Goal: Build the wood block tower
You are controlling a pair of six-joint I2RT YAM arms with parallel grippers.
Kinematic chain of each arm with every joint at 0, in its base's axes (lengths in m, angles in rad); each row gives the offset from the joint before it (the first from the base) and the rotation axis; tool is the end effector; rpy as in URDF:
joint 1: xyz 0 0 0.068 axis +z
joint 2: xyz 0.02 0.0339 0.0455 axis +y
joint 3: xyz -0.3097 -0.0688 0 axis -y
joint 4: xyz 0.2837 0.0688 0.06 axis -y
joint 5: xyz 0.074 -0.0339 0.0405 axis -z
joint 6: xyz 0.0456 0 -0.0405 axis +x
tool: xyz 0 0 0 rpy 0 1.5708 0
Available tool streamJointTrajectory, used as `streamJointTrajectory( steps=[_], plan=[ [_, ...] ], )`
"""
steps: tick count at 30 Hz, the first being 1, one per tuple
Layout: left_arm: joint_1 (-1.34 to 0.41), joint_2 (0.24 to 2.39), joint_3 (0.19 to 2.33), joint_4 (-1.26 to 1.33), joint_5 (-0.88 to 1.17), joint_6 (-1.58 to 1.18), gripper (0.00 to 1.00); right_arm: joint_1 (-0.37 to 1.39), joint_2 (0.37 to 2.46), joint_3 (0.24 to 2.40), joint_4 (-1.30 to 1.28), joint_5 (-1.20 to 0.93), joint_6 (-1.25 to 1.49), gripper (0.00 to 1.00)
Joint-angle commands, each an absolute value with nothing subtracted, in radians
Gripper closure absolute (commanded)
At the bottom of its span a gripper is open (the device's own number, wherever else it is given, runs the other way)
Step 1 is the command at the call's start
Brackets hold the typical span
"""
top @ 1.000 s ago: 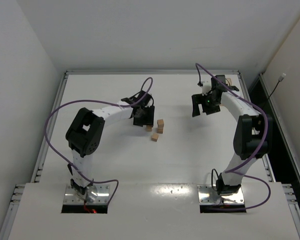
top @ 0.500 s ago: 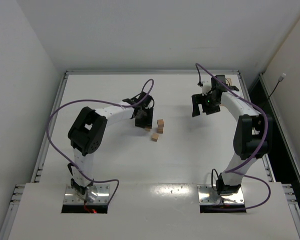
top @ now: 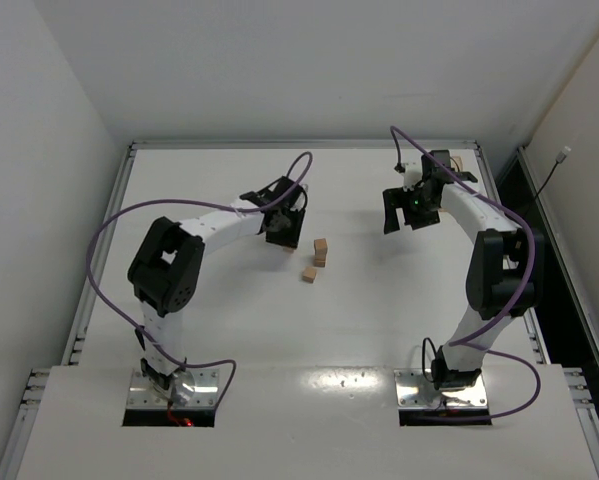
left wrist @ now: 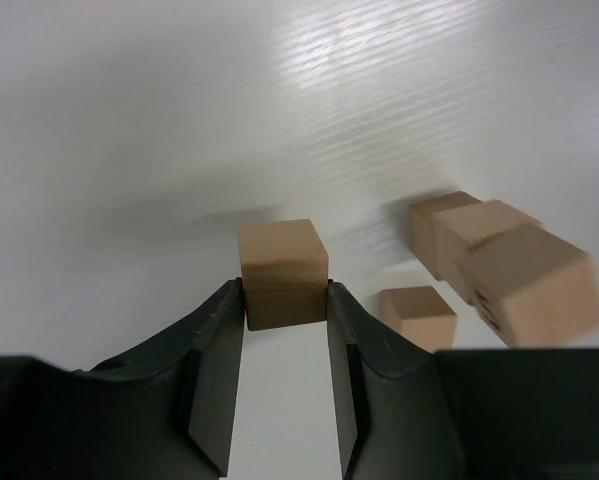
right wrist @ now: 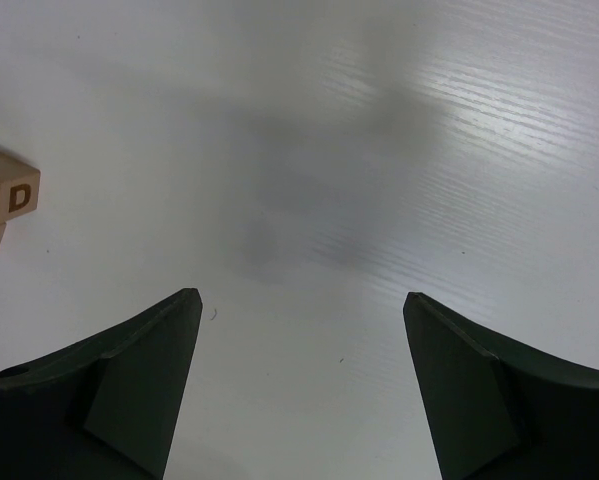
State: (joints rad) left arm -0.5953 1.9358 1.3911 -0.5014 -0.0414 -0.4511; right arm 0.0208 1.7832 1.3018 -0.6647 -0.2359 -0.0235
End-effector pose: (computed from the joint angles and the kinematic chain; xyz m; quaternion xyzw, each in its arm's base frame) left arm 0.3854 -0.2587 0.2036 0.0642 0.9635 -0.1122 0.2346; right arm 0.4130 0.0193 0.2302 -0.0463 0.9700 0.1148 0.2094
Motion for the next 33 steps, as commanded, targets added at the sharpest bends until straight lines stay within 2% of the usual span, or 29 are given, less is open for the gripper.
streamJointTrajectory(
  steps=[1,5,12,16,23,33],
  plan=[
    [-0.604,1.836,1.512,-0.546,0.017,-0.237,1.0,0.014,1.766,1.305,-0.653,-0.249,-0.032,0.2],
    [-0.604,1.836,1.705,-0.662,0.11,-0.075,1.0,0.014,1.756,1.305,-0.653,-0.258,-0.032,0.2],
    [-0.604,1.876,1.885,-0.851,0.279,0.066,1.0,0.014,1.747,1.305,-0.653,-0.267,-0.041,0.2],
    [-0.568,1.865,1.934,-0.916,0.451,0.185,1.0,0.014,1.738,1.296,-0.653,-0.267,-0.041,0.2],
    [-0.568,1.968,2.095,-1.096,0.469,0.273,1.0,0.023,1.747,1.305,-0.653,-0.267,-0.041,0.2],
    [-0.609,2.045,2.123,-1.158,0.451,0.302,1.0,0.023,1.747,1.305,-0.653,-0.267,-0.041,0.2]
  ],
)
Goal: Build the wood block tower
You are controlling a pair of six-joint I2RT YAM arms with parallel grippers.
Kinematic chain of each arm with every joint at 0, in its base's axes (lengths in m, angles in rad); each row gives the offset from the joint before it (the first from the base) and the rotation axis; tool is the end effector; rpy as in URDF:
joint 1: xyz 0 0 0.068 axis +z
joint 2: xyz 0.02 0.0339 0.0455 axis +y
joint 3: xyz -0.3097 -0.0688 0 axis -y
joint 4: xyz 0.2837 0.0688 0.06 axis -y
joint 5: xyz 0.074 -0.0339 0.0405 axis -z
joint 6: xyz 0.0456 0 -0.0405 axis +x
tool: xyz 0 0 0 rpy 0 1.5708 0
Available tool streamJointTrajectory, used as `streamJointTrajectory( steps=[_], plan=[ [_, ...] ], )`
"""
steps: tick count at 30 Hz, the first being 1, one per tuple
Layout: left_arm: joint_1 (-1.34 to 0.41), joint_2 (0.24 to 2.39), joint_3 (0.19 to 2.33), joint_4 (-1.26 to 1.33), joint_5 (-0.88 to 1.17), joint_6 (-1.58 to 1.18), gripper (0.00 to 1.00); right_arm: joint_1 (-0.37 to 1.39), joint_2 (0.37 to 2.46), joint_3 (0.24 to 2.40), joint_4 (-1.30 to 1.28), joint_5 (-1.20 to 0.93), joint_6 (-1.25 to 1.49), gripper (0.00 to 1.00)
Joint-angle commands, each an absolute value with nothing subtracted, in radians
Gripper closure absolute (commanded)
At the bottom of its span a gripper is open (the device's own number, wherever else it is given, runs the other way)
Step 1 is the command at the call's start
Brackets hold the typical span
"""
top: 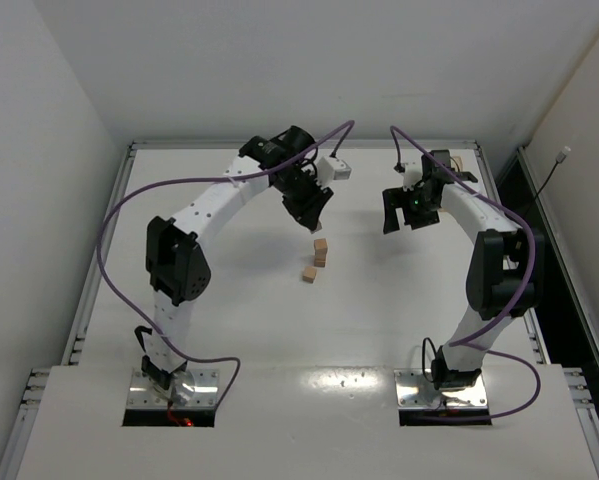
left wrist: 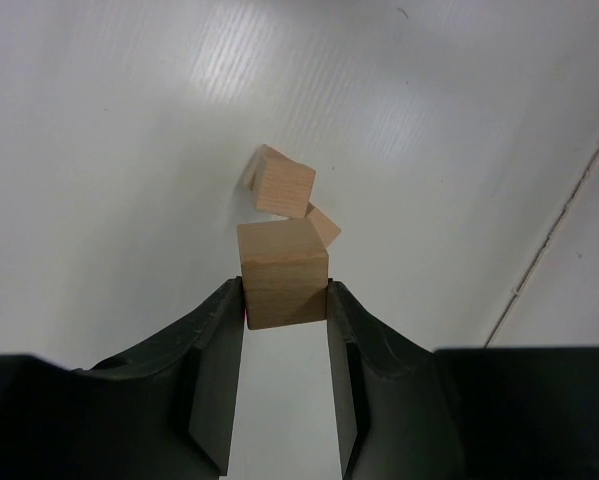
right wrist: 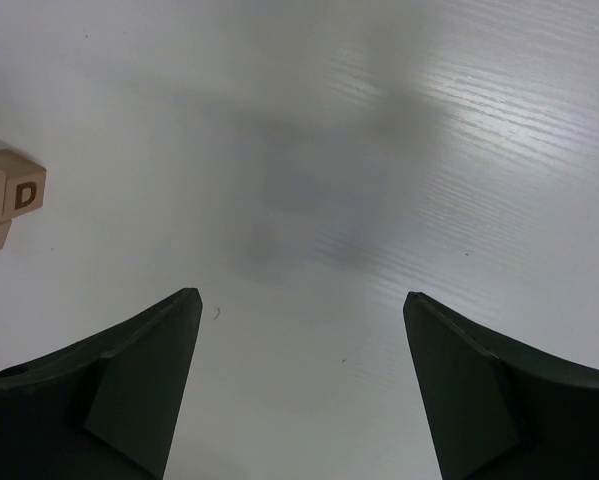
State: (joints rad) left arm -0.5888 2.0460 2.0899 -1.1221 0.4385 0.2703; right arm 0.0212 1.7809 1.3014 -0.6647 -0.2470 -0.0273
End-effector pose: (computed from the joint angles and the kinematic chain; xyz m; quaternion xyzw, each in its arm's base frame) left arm 0.4026 -0.2921 0.3597 0.4424 0.8385 -0.2460 0.2015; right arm 0.4126 0.0199 0.2311 -0.0496 0.9690 0.1198 0.2104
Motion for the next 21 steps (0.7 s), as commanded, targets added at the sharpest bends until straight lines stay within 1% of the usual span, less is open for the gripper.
streamJointTrajectory(
  steps=[1,9,21],
  plan=[
    [-0.609,2.057,2.123,-1.158,0.451,0.302,1.0,0.023,1.747,1.305,-0.653,-0.267,-0.041,0.2],
    [-0.646,2.077,2.132,-1.167,0.451,0.302,1.0,0.023,1.756,1.305,-0.653,-0.267,-0.041,0.2],
    [-0.706,2.117,2.154,-1.167,0.351,0.302,1.0,0.023,1.756,1.305,-0.653,-0.267,-0.041,0.2]
  ],
)
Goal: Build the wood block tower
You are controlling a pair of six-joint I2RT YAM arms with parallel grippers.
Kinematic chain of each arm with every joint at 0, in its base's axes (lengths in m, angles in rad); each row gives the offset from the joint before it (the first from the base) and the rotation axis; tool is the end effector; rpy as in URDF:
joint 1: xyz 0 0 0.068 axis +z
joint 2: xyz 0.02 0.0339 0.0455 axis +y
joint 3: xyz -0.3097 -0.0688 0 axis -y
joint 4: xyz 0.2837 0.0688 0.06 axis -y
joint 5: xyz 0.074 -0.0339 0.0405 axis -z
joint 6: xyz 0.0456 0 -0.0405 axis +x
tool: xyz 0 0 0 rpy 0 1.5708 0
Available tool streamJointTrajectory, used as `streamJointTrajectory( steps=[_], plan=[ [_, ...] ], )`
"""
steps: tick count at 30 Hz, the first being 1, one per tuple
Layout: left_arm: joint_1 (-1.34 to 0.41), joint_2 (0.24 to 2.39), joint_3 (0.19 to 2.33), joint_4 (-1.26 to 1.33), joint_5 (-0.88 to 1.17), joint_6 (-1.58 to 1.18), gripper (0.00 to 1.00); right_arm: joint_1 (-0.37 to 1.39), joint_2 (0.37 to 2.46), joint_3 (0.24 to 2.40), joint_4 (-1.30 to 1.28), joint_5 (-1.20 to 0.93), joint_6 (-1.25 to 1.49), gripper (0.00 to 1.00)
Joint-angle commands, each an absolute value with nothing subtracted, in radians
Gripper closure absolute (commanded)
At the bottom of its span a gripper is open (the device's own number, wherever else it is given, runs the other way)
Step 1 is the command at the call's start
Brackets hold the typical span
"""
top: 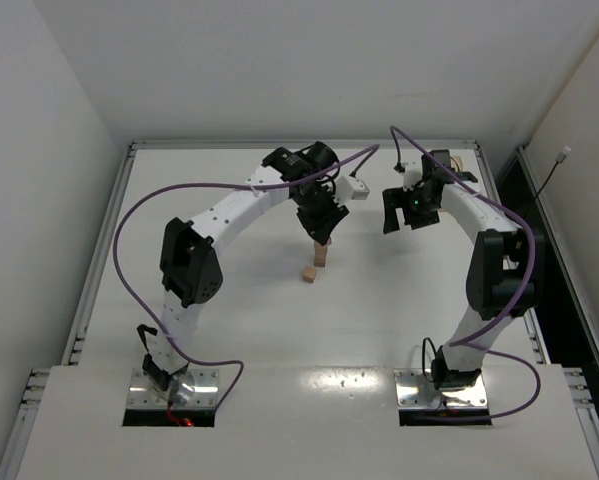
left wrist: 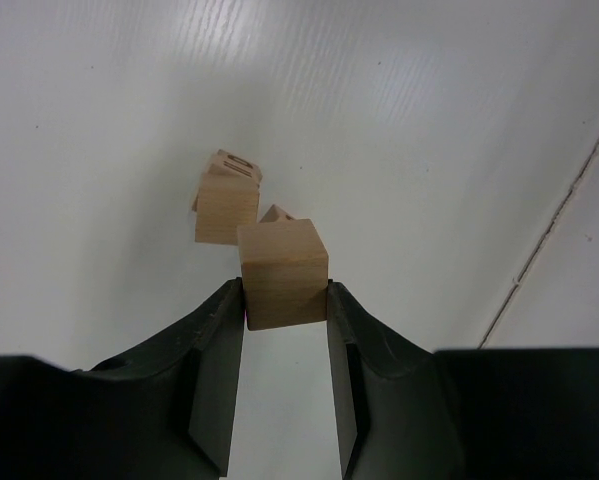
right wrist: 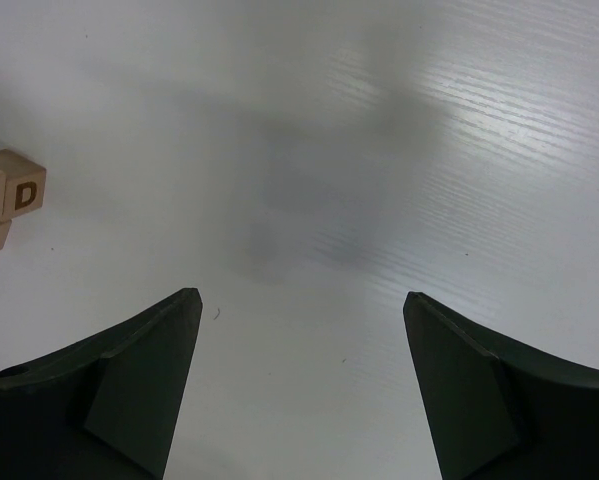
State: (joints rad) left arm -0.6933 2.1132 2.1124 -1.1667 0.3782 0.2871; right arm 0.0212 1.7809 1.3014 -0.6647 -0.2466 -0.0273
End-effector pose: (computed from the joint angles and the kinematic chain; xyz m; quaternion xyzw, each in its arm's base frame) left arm 0.3810 -0.3384 0.3315 0.4863 0.8312 -0.2201 0.1555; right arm 0.4126 0.0199 0.2311 -0.0495 0.9690 0.1196 0.2104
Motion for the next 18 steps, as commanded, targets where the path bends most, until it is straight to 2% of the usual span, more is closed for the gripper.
streamJointTrajectory(
  steps=[1,18],
  plan=[
    [-0.706,2.117,2.154,-1.167,0.351,0.302,1.0,0.023,1.756,1.305,-0.653,-0.267,-0.041,0.2],
    [-0.706,2.184,2.192,-1.167,0.351,0.284,1.0,0.023,1.756,1.305,-0.653,-0.267,-0.041,0.2]
  ],
)
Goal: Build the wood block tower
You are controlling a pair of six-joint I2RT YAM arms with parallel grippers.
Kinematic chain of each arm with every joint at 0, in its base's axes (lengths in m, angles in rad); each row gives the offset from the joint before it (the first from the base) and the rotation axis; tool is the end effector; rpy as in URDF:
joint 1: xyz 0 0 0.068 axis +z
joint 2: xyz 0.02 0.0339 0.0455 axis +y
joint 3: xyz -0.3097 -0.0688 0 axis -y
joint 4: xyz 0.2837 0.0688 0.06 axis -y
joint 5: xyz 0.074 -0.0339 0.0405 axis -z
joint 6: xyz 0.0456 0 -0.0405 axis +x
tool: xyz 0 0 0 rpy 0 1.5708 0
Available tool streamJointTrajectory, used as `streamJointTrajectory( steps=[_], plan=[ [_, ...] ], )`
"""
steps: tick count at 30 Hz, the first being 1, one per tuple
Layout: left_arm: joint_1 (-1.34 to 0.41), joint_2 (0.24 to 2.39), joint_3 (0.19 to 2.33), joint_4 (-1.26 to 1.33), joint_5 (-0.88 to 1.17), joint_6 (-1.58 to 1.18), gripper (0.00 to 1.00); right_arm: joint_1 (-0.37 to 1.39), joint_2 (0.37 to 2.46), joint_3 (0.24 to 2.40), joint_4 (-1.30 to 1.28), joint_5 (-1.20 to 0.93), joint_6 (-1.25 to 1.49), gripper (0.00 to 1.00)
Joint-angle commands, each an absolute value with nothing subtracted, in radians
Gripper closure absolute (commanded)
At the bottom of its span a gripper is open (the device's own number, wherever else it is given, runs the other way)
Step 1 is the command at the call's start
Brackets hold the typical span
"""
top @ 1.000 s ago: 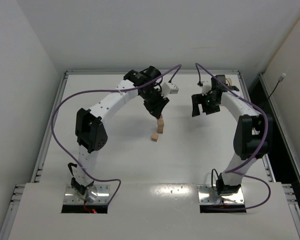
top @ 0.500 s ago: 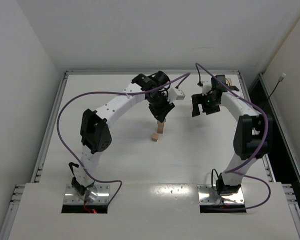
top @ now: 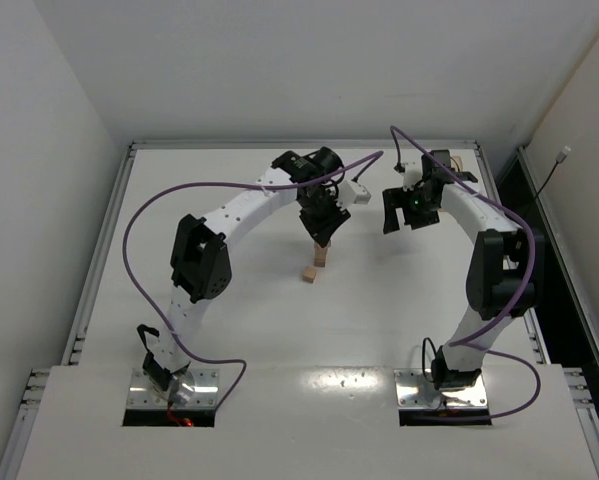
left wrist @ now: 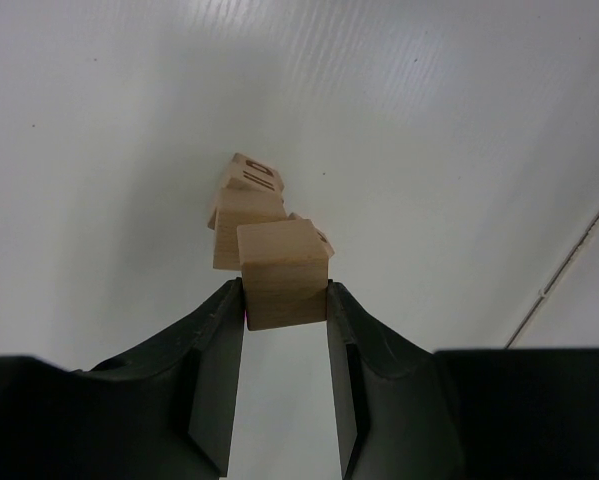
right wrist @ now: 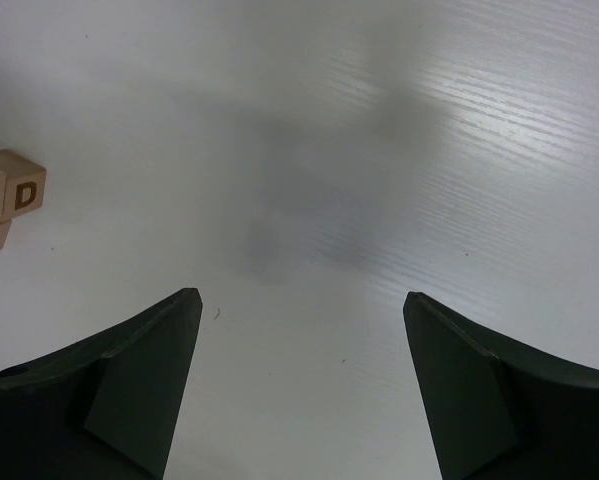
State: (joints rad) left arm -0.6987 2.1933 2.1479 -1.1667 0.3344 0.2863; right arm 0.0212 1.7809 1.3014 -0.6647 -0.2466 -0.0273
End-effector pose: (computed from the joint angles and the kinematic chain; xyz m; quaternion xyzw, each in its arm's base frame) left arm 0.3945 -0.3510 0.3025 0.4849 0.8409 -0.1963 0.1386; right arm 0.4126 0.0199 0.2311 -0.0495 0.9690 0.1196 0.2104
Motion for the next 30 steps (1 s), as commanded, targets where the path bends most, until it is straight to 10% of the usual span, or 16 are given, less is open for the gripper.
streamJointTrajectory(
  steps=[1,30],
  plan=[
    [-0.706,2.194,2.192,-1.167,0.351,0.284,1.0,0.023,1.756,1.305,-0.653,-0.267,-0.041,0.2],
    [-0.669,2.212,2.192,-1.131,0.351,0.256,1.0,0.014,1.766,1.305,-0.653,-0.267,-0.041,0.2]
  ],
)
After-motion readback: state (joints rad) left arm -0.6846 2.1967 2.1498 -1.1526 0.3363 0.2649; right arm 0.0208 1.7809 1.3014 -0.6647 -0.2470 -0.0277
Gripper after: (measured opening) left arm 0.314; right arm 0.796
